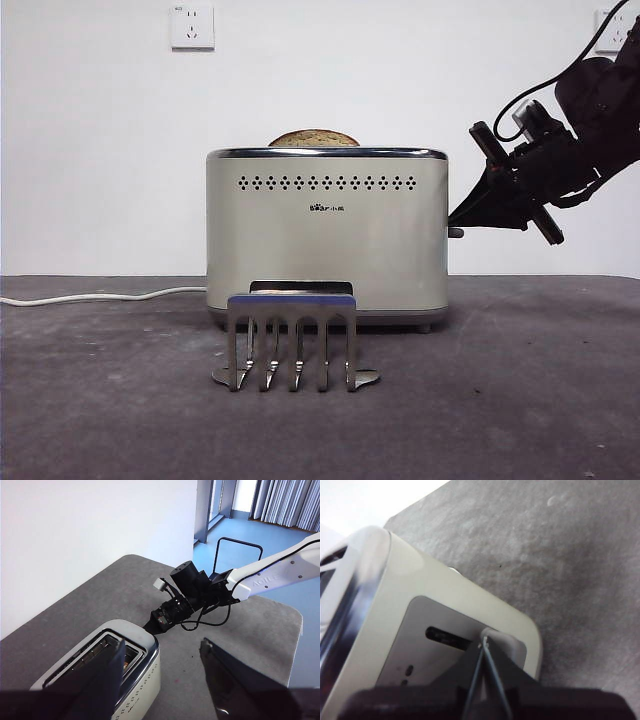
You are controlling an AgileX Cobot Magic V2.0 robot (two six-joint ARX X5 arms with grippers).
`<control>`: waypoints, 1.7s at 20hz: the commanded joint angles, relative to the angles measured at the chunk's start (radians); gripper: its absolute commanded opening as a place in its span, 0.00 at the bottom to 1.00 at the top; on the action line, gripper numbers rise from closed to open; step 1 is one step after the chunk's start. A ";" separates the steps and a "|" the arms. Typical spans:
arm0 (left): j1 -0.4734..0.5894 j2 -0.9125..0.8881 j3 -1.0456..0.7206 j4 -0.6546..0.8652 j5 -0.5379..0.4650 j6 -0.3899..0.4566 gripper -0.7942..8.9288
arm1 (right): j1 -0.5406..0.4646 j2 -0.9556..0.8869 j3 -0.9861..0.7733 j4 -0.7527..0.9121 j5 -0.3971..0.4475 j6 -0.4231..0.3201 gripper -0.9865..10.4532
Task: Pick up a slice of bread from the rack,put the bread on the toaster,press the button
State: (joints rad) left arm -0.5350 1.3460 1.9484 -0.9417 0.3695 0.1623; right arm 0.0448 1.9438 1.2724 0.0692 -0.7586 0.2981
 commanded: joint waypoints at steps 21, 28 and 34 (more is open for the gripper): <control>-0.003 0.000 -0.003 0.001 0.001 -0.037 0.34 | 0.009 0.078 -0.007 -0.103 0.058 -0.109 0.08; -0.003 0.000 -0.003 -0.010 0.001 -0.037 0.34 | 0.009 0.078 -0.007 -0.106 0.058 -0.109 0.08; -0.003 0.000 -0.003 -0.011 0.001 -0.036 0.34 | 0.008 0.064 -0.005 -0.094 0.051 -0.105 0.08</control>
State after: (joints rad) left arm -0.5350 1.3460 1.9484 -0.9565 0.3695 0.1364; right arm 0.0471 1.9846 1.2888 0.0139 -0.7261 0.2008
